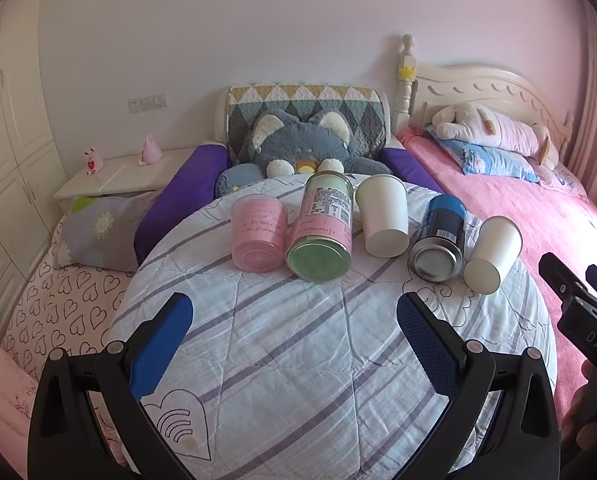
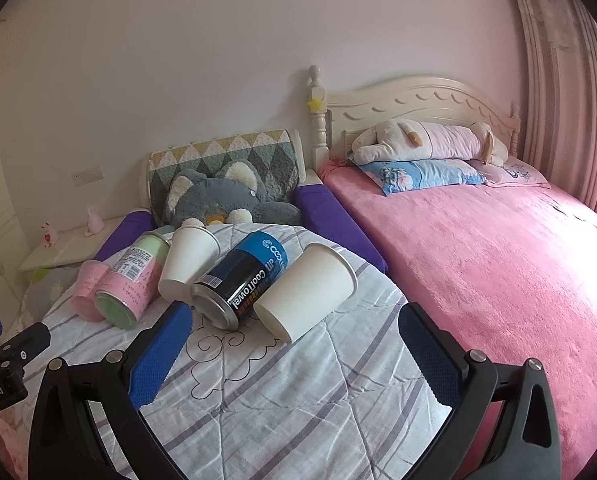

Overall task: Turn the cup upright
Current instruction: 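Move the right gripper toward the white paper cup lying on its side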

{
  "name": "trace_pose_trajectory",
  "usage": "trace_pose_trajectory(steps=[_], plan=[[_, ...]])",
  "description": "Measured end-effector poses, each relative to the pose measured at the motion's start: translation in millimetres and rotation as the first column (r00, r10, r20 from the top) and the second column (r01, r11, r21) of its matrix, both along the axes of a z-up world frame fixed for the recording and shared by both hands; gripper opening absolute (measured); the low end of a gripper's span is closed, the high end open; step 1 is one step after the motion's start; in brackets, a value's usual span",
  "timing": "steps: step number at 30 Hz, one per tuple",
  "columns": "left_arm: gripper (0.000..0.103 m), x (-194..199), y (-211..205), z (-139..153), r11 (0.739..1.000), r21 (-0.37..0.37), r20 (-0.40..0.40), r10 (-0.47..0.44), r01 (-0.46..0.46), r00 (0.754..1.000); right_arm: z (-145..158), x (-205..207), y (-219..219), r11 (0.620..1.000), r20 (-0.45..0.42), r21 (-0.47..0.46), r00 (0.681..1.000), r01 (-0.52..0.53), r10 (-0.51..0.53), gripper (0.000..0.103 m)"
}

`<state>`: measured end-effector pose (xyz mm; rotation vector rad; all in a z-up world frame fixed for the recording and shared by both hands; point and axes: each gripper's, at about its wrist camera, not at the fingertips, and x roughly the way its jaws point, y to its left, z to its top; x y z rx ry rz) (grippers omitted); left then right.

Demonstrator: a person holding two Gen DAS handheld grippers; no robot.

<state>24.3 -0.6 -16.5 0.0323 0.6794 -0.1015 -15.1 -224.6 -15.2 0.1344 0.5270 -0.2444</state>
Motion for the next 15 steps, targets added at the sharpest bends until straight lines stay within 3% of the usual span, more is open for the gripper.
trace_pose_trajectory(steps=[15], plan=[[0.103,30,-11,-7,1.0,0.01,-0.035,-0.026,0.027,0.999,-9,42,-11,0.997,-0.057,0.045,0.997,0.06,-0.057,0.103]])
